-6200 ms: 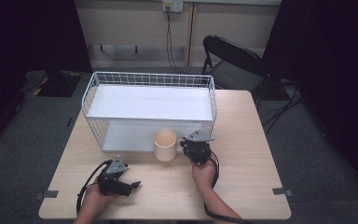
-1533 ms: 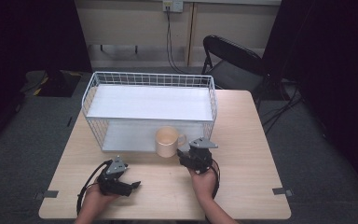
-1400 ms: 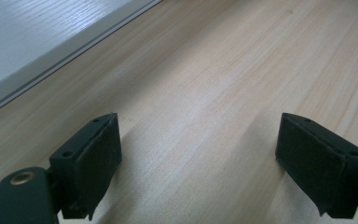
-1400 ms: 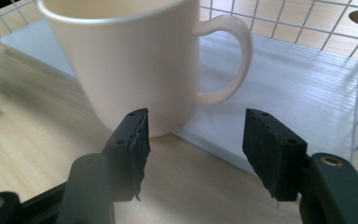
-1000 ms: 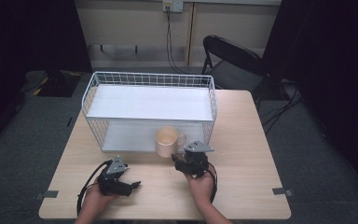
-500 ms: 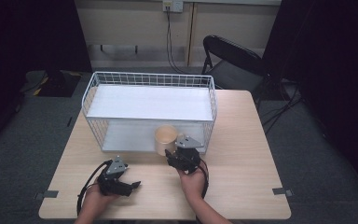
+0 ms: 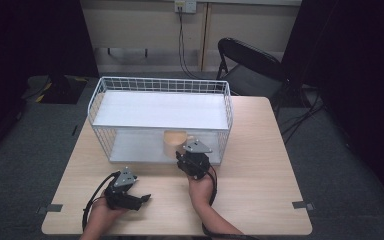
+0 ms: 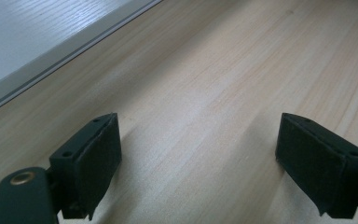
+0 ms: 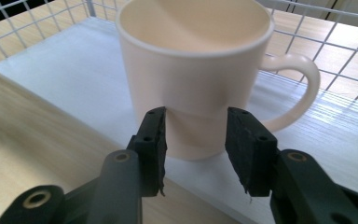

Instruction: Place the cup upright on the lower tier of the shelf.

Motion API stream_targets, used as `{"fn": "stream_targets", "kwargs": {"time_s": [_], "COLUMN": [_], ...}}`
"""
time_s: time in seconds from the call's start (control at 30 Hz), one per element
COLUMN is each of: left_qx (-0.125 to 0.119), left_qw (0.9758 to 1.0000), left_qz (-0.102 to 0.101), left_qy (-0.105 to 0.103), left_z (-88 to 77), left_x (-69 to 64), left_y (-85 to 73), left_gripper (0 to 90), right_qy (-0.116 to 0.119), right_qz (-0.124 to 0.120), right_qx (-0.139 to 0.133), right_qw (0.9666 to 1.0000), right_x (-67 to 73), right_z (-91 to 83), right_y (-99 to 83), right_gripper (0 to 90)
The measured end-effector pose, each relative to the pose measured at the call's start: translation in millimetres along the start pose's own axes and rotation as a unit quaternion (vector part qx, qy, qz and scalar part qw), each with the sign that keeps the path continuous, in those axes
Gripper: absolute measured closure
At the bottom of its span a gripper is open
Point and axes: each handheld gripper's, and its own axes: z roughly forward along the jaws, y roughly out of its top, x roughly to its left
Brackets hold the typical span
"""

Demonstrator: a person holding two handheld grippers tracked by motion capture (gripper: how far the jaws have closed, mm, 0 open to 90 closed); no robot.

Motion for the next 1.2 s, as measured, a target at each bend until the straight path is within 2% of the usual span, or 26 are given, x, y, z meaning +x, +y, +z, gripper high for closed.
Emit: {"fn": "stream_targets", "kwargs": {"time_s": [0.1, 0.2, 0.37, 0.4, 0.5, 0.57, 0.77, 0.83, 0.93, 1.2], "left_qx": [0.000, 0.000, 0.000, 0.000, 0.000, 0.000, 0.000, 0.000, 0.000, 0.000], "left_qw": [1.0000, 1.0000, 1.0000, 1.0000, 1.0000, 1.0000, 1.0000, 1.0000, 1.0000, 1.0000], "left_qz": [0.000, 0.000, 0.000, 0.000, 0.000, 0.000, 0.000, 0.000, 0.000, 0.000], "left_qy": [0.000, 0.000, 0.000, 0.000, 0.000, 0.000, 0.000, 0.000, 0.000, 0.000], "left_z": [0.0, 0.0, 0.0, 0.0, 0.0, 0.0, 0.0, 0.0, 0.0, 0.0], "left_x": [0.0, 0.1, 0.0, 0.0, 0.0, 0.0, 0.0, 0.0, 0.0, -0.1], "left_y": [0.0, 0.0, 0.0, 0.0, 0.0, 0.0, 0.0, 0.0, 0.0, 0.0], "left_gripper": [13.8, 13.8, 13.8, 13.8, 13.8, 13.8, 13.8, 13.8, 13.8, 13.8], "right_qy": [0.001, 0.004, 0.048, 0.053, 0.075, 0.084, 0.100, 0.102, 0.108, 0.119], "right_qz": [0.001, -0.001, 0.007, 0.001, 0.005, 0.014, 0.010, 0.002, -0.007, -0.018], "right_qx": [0.000, -0.002, -0.005, -0.004, -0.005, -0.009, -0.007, -0.012, -0.003, 0.001], "right_qw": [1.0000, 1.0000, 0.9988, 0.9986, 0.9972, 0.9963, 0.9949, 0.9947, 0.9941, 0.9928], "right_x": [-3.5, -5.3, -11.3, -13.3, -20.0, -25.1, -39.3, -43.1, -48.0, -60.9], "right_z": [2.3, 0.9, -12.1, -15.0, -23.3, -29.6, -41.0, -45.7, -51.0, -66.0], "right_y": [-0.1, -0.9, -5.5, -7.1, -12.2, -16.8, -29.9, -35.8, -42.7, -52.7], "right_gripper": [58.1, 53.3, 33.8, 30.3, 25.3, 23.6, 17.4, 16.8, 15.9, 15.8]}}
